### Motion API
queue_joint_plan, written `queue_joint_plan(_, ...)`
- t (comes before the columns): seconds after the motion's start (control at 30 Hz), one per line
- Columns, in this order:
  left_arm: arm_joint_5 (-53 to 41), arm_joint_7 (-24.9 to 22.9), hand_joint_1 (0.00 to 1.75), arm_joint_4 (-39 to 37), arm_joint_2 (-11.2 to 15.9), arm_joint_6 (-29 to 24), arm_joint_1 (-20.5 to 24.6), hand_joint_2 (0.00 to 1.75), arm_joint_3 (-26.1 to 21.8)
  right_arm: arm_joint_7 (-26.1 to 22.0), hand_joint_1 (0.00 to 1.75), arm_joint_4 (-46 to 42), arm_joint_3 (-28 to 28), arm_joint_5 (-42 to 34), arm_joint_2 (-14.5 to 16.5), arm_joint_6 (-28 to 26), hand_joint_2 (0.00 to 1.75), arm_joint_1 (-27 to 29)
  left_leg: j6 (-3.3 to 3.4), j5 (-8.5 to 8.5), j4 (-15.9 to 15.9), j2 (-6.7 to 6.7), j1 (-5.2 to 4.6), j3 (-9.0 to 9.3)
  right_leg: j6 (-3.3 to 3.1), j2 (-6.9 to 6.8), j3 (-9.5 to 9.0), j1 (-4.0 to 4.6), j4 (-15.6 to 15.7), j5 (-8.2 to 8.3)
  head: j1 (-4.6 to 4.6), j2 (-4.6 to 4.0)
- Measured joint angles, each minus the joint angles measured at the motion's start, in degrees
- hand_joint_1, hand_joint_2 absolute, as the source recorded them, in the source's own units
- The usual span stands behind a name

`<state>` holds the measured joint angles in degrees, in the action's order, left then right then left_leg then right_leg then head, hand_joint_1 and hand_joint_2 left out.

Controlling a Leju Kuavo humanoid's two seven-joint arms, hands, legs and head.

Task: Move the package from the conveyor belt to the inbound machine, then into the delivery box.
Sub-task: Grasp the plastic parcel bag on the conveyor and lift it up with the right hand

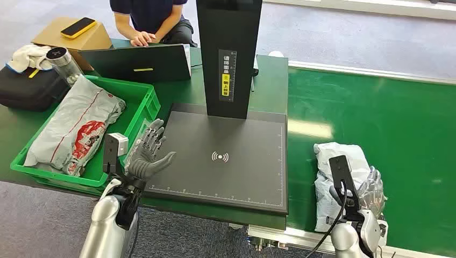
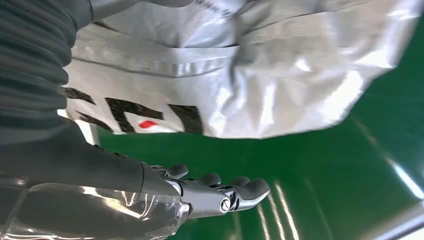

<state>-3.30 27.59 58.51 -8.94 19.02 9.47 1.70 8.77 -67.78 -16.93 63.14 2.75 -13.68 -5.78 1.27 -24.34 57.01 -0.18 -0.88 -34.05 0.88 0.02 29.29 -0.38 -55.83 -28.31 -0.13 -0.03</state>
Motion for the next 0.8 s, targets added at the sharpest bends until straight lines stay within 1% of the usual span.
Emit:
queue_joint_plan(0.07,-0.02,-0.01,0.00,0.00,0.00,0.00,0.01,1.75,-0.03,0.57,0.00,0.64,-0.44,0.42,0.00,0.81,1.75,-0.04,0.00,0.00,0.00,0.00,0.00,0.00,0.00,0.00,0.00,0.00,0.00,0.00,0.00,-0.01)
queue_joint_plan(0.23,-0.06,-0.12,0.00,-0.01,-0.11,-0.01,0.02,1.75,-0.11,4.02,0.00,4.22,-1.99,3.12,-0.07,4.82,1.75,-0.34,0.00,0.00,0.00,0.00,0.00,0.00,0.00,0.00,0.01,0.00,0.00,-0.01,-0.01,-0.01)
queue_joint_plan(0.37,-0.04,-0.16,0.00,-0.07,-0.20,-0.10,0.08,1.75,-0.13,5.22,0.00,7.67,-2.28,4.10,-0.62,7.54,1.75,-1.18,0.00,0.00,0.00,0.00,0.01,0.01,0.00,0.00,0.00,0.00,0.00,-0.01,0.00,-0.01)
queue_joint_plan(0.5,-0.02,-0.16,0.00,-0.12,-0.27,-0.15,0.09,1.75,-0.13,5.48,0.00,10.23,-2.28,4.27,-1.01,8.37,1.75,-2.24,0.00,0.00,0.00,0.00,0.01,0.04,0.01,-0.01,-0.03,0.00,0.00,-0.01,-0.01,-0.01)
queue_joint_plan(0.73,-0.01,-0.16,0.00,-0.13,-0.31,-0.19,0.09,1.75,-0.13,5.55,0.00,11.95,-2.26,4.30,-1.14,8.58,1.75,-3.28,0.01,0.00,0.00,-0.01,0.00,0.07,0.01,-0.01,-0.05,-0.01,0.04,-0.01,0.00,-0.01)
queue_joint_plan(0.77,-0.01,-0.16,0.00,-0.13,-0.31,-0.20,0.09,1.75,-0.13,5.60,0.05,12.11,-2.25,4.32,-1.14,8.75,1.75,-3.37,0.01,0.00,0.00,-0.01,0.00,0.08,0.01,-0.01,-0.06,-0.01,0.04,-0.01,0.00,-0.01)
queue_joint_plan(0.8,0.00,-0.16,0.00,-0.13,-0.31,-0.22,0.09,1.75,-0.13,5.67,0.38,12.31,-2.23,4.36,-1.15,9.03,1.75,-3.49,0.01,0.01,0.00,-0.01,0.00,0.08,0.01,-0.01,-0.07,-0.02,0.05,0.00,0.00,0.00)
